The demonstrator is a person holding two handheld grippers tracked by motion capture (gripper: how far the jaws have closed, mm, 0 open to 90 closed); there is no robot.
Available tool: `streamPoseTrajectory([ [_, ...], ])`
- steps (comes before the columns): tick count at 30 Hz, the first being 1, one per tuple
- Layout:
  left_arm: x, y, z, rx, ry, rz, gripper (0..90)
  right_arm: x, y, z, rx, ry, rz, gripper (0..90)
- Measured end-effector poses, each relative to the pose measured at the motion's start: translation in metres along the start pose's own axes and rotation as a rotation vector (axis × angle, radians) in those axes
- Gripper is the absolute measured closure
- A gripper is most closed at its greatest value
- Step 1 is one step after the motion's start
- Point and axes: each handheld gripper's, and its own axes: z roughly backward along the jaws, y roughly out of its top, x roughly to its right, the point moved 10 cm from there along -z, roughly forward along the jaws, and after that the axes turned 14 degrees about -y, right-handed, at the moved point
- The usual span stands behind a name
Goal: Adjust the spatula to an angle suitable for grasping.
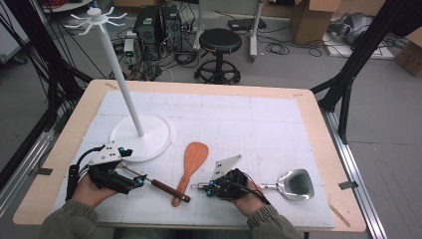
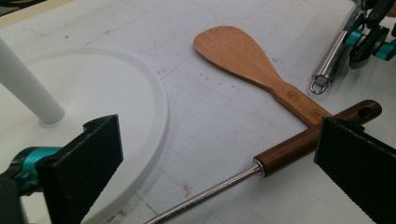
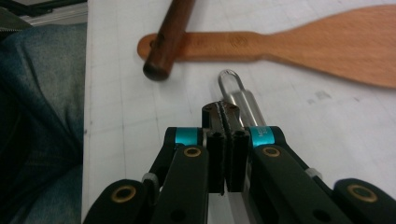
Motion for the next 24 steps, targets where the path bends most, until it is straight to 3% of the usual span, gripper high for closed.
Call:
streamPoseTrajectory([
  [4,0.0,0.0,0.0,0.002,-0.001,0.001,1.7,-0.008,0.006,-0.01,-0.002,0.014,0.021,89.3],
  [11,0.0,0.0,0.0,0.002,-0.001,0.002,1.7,-0.009,0.006,-0.021,-0.034,-0.011,0.04,89.4],
  [24,0.0,0.0,0.001,0.003,-0.001,0.001,1.7,0.012,0.002,-0.023,-0.061,-0.08,0.001,89.4],
])
